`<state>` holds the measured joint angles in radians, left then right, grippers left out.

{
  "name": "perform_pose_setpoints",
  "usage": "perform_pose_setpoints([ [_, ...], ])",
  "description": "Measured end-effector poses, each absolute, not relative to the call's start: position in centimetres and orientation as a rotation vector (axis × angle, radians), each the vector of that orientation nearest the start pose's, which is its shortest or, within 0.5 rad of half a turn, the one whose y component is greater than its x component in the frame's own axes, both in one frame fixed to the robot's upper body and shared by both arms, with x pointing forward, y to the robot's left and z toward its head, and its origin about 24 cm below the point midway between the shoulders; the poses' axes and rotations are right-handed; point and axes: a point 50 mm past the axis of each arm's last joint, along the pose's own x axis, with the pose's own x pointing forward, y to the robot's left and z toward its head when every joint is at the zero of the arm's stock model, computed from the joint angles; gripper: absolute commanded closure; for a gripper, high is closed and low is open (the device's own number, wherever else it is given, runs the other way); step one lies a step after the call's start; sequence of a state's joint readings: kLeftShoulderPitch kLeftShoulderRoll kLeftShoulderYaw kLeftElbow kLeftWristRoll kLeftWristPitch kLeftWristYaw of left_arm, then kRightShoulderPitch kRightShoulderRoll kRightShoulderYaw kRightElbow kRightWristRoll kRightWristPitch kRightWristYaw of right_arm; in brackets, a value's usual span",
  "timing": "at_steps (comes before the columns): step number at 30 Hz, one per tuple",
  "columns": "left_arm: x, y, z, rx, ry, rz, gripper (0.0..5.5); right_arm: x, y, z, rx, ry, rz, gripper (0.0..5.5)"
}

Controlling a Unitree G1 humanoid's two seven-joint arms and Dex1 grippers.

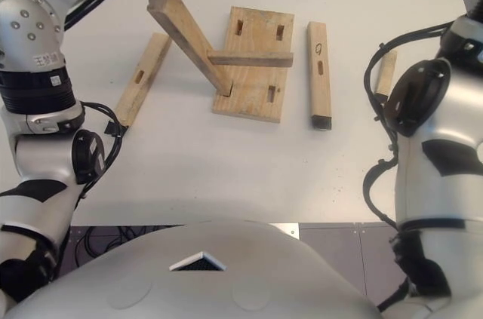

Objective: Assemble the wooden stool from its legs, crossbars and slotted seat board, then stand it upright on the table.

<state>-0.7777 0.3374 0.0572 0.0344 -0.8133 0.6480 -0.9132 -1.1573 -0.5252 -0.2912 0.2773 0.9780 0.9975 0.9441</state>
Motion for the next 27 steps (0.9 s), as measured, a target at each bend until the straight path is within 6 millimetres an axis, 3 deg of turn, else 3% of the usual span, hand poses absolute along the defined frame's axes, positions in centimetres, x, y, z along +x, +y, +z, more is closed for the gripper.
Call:
perform_pose_setpoints([
  [4,31.7,11.9,24.0,-0.334,-0.265,-1.232,1.99,32.2,-17.8,34.2,0.22,-0.277,1.231,3.46],
  [6,31.7,12.7,23.7,-0.332,-0.278,-1.138,1.99,32.1,-19.9,34.0,0.11,-0.273,1.11,3.46],
  [9,31.2,14.8,21.9,-0.353,-0.249,-1.002,1.99,31.6,-22.4,31.3,0.082,-0.178,1.026,3.46],
  [12,30.5,17.4,20.1,-0.368,-0.211,-0.86,1.99,31.1,-24.2,26.6,0.195,-0.05,1.007,3.46],
  [16,30.6,18.0,19.7,-0.411,-0.199,-0.814,1.99,29.8,-23.9,22.1,0.307,0.057,1.038,3.46],
  [24,31.3,17.4,18.2,-0.43,-0.117,-0.84,1.99,28.7,-23.5,17.9,0.458,0.109,1.032,3.46],
  [27,31.4,17.7,17.8,-0.441,-0.103,-0.834,1.99,28.6,-23.6,17.4,0.523,0.078,1.01,3.46],
])
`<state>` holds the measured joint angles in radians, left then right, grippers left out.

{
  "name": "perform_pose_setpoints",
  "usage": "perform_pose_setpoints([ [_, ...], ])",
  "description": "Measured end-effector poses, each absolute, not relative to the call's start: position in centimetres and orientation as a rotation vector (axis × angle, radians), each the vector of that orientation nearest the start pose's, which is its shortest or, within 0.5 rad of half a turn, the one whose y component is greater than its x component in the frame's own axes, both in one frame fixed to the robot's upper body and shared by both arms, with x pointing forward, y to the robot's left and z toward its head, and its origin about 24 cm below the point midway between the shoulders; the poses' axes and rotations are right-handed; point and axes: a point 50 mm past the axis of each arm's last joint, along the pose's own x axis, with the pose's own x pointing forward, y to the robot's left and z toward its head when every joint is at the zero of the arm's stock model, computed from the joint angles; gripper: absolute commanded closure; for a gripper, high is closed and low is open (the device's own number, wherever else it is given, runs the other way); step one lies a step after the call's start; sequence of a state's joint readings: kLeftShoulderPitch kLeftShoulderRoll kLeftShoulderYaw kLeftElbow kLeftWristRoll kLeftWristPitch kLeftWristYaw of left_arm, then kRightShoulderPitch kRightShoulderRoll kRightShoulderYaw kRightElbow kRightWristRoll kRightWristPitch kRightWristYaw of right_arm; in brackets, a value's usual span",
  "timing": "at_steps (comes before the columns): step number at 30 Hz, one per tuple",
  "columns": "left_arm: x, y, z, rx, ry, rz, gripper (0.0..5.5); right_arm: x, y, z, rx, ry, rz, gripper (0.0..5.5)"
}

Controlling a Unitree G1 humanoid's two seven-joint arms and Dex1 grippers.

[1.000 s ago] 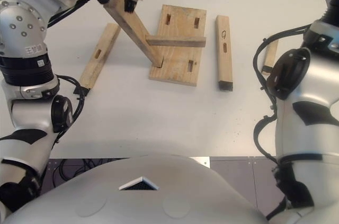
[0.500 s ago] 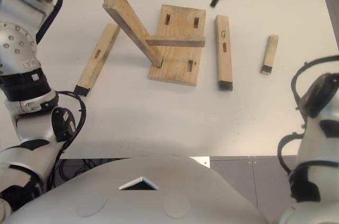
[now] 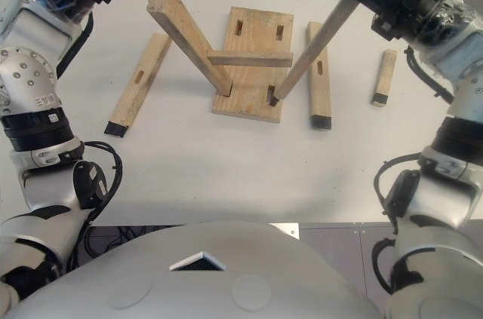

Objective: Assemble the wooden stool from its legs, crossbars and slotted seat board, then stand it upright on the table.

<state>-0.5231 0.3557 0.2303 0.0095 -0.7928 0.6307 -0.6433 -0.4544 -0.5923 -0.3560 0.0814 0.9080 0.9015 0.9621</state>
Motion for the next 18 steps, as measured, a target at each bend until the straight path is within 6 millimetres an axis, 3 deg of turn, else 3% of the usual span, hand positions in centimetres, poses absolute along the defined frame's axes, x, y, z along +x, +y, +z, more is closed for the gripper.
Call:
perform_pose_setpoints([
  [9,31.7,17.7,17.7,-0.453,-0.098,-0.841,1.99,28.9,-24.9,14.1,0.615,0.061,0.909,3.46],
  [13,31.4,17.6,17.6,-0.455,-0.104,-0.836,1.99,28.7,-24.5,14.4,0.515,0.065,0.995,3.46],
  [18,30.5,17.6,16.6,-0.466,-0.097,-0.799,1.99,27.8,-24.1,16.9,0.197,0.158,1.195,3.46],
])
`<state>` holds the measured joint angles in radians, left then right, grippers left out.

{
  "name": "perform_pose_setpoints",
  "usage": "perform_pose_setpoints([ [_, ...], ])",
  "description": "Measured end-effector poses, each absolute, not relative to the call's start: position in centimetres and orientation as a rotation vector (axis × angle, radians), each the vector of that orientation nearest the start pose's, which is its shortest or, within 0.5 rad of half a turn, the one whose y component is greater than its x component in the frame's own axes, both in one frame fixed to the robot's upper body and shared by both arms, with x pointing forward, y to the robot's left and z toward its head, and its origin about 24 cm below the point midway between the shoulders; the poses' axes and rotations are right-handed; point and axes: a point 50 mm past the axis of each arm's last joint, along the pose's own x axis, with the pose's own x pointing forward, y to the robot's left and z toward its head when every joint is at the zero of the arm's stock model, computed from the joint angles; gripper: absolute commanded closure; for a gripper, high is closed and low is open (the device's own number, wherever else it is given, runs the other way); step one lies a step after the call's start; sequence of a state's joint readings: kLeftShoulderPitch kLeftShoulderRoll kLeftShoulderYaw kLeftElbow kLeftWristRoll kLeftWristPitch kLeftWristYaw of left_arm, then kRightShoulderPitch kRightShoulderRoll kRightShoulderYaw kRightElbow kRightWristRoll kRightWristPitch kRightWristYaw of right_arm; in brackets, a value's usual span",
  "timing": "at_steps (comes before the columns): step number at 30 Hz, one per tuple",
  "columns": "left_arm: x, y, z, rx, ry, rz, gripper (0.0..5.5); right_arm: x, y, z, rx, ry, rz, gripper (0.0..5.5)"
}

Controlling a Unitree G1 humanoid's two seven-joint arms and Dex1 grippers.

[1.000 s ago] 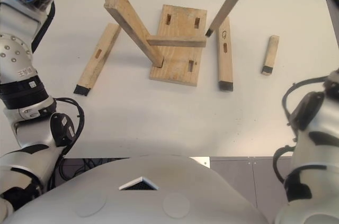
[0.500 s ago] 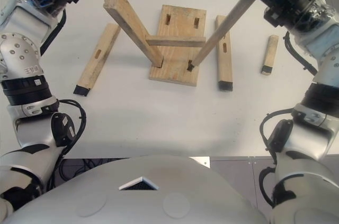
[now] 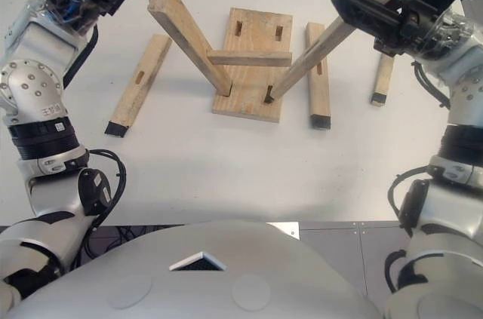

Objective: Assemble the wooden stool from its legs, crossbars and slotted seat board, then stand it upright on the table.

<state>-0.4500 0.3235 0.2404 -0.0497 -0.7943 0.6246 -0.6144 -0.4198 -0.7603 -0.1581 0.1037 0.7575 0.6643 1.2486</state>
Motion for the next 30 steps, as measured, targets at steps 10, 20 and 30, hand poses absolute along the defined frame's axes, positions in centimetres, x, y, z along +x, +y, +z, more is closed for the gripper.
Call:
perform_pose_setpoints([
  [10,29.6,15.5,15.8,-0.523,-0.127,-0.803,1.99,28.7,-22.3,19.0,-0.127,0.23,1.361,3.46],
  [20,29.1,13.9,16.7,-0.525,-0.179,-0.849,1.99,28.9,-21.2,19.3,-0.233,0.222,1.381,3.46],
  [30,28.7,13.3,16.6,-0.463,-0.215,-0.821,1.99,29.2,-19.0,19.8,-0.398,0.297,1.417,3.46],
])
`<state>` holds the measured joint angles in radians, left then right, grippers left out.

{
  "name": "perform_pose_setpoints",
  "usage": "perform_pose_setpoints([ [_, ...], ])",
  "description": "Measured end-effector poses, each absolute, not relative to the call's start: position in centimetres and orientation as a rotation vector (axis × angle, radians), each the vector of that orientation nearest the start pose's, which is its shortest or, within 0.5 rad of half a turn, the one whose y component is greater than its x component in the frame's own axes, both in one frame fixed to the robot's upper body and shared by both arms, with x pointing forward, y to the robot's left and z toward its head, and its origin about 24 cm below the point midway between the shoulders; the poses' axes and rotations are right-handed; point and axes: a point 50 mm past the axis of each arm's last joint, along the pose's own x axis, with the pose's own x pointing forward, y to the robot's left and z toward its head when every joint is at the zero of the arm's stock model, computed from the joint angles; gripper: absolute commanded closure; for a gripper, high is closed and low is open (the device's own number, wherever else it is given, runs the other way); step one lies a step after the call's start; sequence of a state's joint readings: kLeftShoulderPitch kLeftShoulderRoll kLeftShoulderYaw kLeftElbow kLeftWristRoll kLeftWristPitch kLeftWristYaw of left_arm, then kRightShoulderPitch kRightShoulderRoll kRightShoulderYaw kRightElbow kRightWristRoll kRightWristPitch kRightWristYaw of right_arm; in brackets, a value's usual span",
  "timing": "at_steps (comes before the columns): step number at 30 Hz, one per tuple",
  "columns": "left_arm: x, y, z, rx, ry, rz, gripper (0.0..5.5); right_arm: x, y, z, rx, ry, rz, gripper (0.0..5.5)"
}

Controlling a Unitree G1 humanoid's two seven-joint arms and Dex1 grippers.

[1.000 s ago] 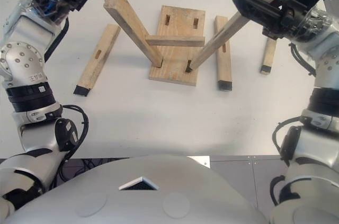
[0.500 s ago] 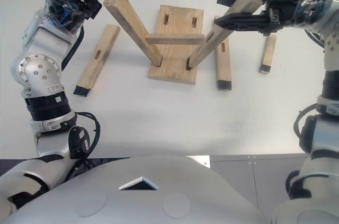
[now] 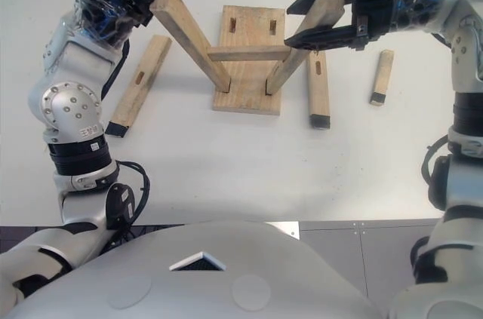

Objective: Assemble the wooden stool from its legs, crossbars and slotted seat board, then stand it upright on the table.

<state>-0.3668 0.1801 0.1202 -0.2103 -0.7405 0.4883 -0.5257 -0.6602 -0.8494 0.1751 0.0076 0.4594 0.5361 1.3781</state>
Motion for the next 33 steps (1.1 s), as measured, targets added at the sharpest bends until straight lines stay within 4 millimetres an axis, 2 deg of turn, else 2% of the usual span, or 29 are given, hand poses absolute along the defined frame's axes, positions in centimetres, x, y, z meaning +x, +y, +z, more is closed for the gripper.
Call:
perform_pose_setpoints([
  [9,28.7,12.4,16.7,-0.28,-0.248,-0.766,1.99,30.3,-17.9,20.9,-0.587,0.517,1.427,3.46],
  [12,30.4,12.0,17.5,-0.059,-0.259,-0.655,1.99,30.6,-17.8,21.0,-0.593,0.572,1.383,3.46],
  [14,31.8,11.9,18.1,0.075,-0.263,-0.564,2.32,30.8,-17.6,21.0,-0.583,0.602,1.333,3.46],
  [17,33.0,12.3,18.9,0.195,-0.253,-0.476,2.74,31.1,-17.0,21.4,-0.568,0.601,1.314,3.46],
  [21,32.8,12.1,20.3,0.291,-0.234,-0.435,3.34,31.2,-16.6,21.8,-0.56,0.601,1.297,3.46],
  [22,32.4,11.7,21.1,0.337,-0.249,-0.429,3.5,31.2,-16.5,21.8,-0.554,0.605,1.287,3.46],
  [25,30.2,6.5,23.2,0.395,-0.315,-0.591,3.96,31.4,-14.5,21.6,-0.547,0.567,1.313,3.46],
  [29,29.3,3.7,21.7,0.447,-0.212,-0.66,4.67,31.3,-14.3,21.6,-0.543,0.57,1.296,3.46],
  [31,29.9,3.7,20.2,0.502,-0.132,-0.608,5.0,31.3,-14.2,21.6,-0.544,0.567,1.291,3.46],
  [33,30.2,4.4,17.4,0.538,-0.021,-0.553,5.25,31.2,-14.1,21.6,-0.544,0.566,1.291,3.46],
])
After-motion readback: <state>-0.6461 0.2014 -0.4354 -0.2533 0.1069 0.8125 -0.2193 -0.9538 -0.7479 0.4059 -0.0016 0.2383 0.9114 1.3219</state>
